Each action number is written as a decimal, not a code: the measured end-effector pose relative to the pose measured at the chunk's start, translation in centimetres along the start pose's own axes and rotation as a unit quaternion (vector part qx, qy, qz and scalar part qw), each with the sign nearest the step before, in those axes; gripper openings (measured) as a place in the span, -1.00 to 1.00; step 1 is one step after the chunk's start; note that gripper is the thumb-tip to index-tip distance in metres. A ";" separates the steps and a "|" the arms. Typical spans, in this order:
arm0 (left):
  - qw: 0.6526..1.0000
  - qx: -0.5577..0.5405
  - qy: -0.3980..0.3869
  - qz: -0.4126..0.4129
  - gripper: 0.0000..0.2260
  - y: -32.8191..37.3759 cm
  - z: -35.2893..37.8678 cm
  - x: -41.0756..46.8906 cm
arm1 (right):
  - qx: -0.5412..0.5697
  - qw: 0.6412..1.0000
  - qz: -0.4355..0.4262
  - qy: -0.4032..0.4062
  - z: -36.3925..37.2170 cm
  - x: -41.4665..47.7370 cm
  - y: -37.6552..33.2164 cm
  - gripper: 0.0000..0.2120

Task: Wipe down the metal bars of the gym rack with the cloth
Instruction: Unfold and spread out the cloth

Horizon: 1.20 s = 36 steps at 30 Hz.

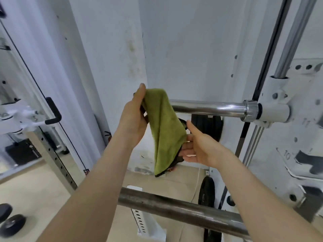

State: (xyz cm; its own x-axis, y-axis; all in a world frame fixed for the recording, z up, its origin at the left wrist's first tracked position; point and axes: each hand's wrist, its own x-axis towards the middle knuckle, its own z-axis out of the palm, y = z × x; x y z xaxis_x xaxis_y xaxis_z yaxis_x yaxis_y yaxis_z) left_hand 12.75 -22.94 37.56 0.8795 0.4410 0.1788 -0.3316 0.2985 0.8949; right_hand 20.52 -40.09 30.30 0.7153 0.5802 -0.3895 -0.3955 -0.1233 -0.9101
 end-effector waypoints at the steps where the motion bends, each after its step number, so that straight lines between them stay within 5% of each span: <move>1: 1.000 0.008 0.017 0.002 -0.69 0.2 0.3 -0.3 | 0.077 0.997 -0.026 -0.004 0.0 -0.1 0.0 -0.56; 4: 0.995 0.087 0.053 0.009 -0.64 0.6 -0.1 -0.5 | 0.215 0.973 -0.082 0.025 0.0 0.4 -0.4 -0.88; 10: 0.968 0.199 0.151 -0.011 -0.62 0.5 -8.5 2.5 | 0.285 0.948 -0.108 0.090 -0.8 3.2 -1.3 -0.76; 19: 0.947 0.253 0.145 -0.131 -0.75 -2.5 -27.4 11.3 | 0.120 0.977 -0.048 0.171 6.1 16.5 0.7 -0.87; 29: 0.844 0.473 0.026 -0.251 -0.84 -11.9 -39.1 19.3 | -0.026 0.961 0.115 0.250 8.6 27.2 5.2 -0.90; 33: 0.857 0.468 0.047 -0.208 -0.79 -17.0 -40.9 21.6 | -0.033 0.952 0.105 0.285 8.1 29.3 6.7 -0.96; 36: 0.906 0.393 0.087 -0.129 -0.90 -19.1 -40.8 21.8 | -0.028 0.946 0.095 0.308 7.8 29.5 7.8 -0.93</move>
State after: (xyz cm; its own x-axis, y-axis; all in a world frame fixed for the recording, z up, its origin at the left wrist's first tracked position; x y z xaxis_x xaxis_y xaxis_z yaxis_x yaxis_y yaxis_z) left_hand 24.31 15.51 7.63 0.8034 0.5895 -0.0840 0.2833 -0.2544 0.9247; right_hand 34.08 -17.66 12.84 0.8418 -0.0346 -0.5386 -0.5311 -0.2311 -0.8152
